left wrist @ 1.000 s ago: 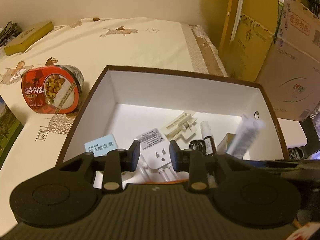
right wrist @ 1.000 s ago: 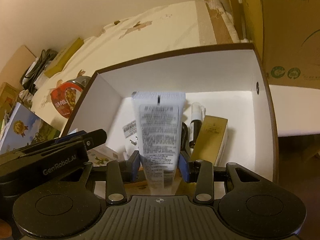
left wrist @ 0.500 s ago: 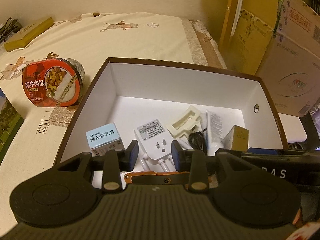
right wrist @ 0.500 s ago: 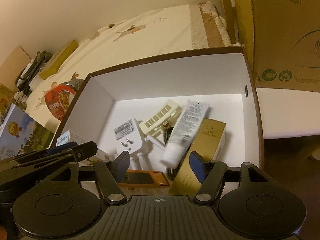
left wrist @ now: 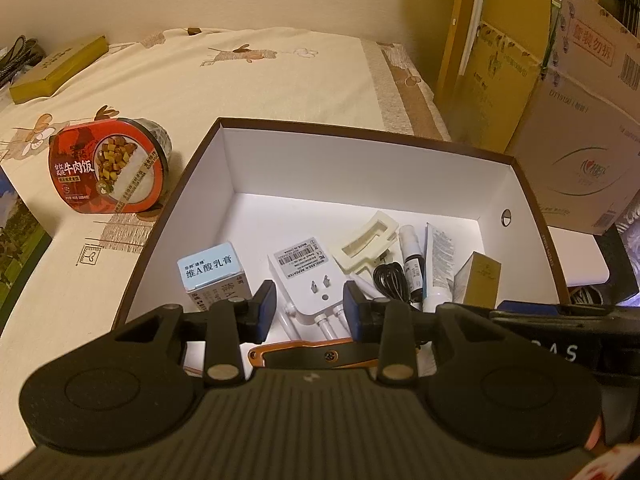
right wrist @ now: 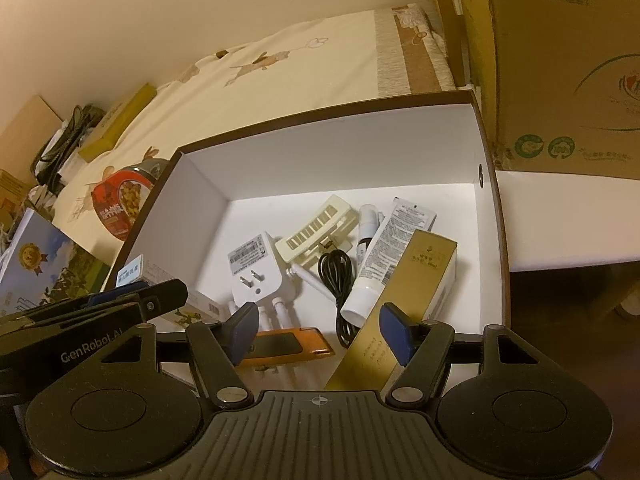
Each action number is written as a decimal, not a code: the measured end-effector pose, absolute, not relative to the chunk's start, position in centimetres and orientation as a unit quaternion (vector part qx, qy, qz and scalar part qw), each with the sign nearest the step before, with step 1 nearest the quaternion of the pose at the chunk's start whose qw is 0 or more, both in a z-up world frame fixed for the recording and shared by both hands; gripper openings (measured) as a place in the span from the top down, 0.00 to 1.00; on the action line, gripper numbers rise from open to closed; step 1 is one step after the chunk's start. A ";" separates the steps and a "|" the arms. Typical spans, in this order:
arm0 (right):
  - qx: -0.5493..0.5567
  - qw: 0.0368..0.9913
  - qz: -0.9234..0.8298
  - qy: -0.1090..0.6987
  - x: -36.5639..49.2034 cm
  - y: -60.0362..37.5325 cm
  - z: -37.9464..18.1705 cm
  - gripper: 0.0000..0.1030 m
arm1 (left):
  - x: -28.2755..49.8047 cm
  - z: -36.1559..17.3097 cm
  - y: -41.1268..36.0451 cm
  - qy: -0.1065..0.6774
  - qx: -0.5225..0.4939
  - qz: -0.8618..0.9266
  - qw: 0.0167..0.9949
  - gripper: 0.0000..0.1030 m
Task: Organize rigid objects
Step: 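Open the left gripper to drop the knife while the right gripper releases the tube, then withdraw both grippers from the shoebox toward the purple tube and floss box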
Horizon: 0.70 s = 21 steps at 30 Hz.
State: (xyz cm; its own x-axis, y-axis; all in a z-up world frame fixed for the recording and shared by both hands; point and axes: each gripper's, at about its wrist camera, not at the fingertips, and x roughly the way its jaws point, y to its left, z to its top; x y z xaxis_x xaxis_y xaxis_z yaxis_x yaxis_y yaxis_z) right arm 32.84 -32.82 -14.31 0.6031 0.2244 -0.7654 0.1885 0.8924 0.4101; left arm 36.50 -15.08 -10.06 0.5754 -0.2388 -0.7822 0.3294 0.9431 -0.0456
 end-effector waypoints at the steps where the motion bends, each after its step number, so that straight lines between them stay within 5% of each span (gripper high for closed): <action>1: 0.232 0.865 0.011 0.445 32.9 -32.8 -14.3 0.38 | 36.5 -10.0 -15.1 0.431 0.052 -0.161 0.886 0.70; 21: 0.200 0.891 0.038 0.406 28.9 -31.5 -11.2 0.38 | 31.1 -7.1 -11.6 0.410 0.002 -0.160 0.898 0.66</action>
State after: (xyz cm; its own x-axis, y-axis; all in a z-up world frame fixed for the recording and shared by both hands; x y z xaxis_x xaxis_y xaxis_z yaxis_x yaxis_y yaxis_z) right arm 28.89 -31.46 -11.23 0.6669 0.2301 -0.7087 0.0947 0.9172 0.3869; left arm 31.05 -11.56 -7.12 0.6122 -0.2851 -0.7375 0.2885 0.9490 -0.1274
